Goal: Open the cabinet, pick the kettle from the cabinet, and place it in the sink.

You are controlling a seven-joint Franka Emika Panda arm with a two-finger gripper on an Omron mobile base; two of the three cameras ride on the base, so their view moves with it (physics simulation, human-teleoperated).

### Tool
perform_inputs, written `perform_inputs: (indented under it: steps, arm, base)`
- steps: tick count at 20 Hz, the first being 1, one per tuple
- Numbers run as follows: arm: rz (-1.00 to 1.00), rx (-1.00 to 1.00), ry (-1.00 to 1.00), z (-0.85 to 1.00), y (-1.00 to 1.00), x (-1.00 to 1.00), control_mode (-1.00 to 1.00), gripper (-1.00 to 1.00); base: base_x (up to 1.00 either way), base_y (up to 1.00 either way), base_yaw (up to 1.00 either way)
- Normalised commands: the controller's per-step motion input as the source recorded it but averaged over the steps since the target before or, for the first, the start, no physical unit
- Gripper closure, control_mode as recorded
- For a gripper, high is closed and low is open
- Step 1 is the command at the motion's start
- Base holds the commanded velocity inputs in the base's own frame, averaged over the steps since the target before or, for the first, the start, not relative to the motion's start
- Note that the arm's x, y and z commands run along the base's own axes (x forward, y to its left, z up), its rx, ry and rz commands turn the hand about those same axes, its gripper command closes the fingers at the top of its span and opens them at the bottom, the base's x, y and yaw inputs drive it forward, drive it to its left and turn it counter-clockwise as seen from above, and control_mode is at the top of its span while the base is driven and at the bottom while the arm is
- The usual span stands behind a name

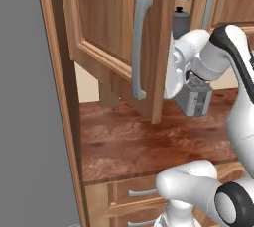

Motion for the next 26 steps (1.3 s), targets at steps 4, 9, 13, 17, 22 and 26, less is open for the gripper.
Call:
perform_inputs:
  steps: [4, 9, 13, 17, 22, 26]
  arm:
    - [-0.21, 0.02, -0.12, -0.09, 0.57, -0.06, -1.00, -1.00]
    - [-0.23, 0.01, -0.16, -0.09, 0.44, -0.01, -1.00, -1.00]
    - [-0.12, 0.04, -0.02, -0.01, 0.01, 0.00, -1.00, -1.00]
    - [-0.14, 0.05, 0.00, 0.00, -0.17, 0.04, -1.00, -1.00]
    - [-0.19, 0.09, 0.00, 0.00, -0.49, 0.09, -1.00, -1.00]
    - [-0.18, 0.06, 0.00, 0.00, -0.53, 0.07, -1.00, -1.00]
  base:
    - [0.00, 0.00, 0.00]
    - [0.00, 0.00, 0.00]
    - [0.00, 0.00, 0.00]
    - [0.00, 0.00, 0.00]
    - [0.00, 0.00, 0.00]
    - [0.00, 0.00, 0.00]
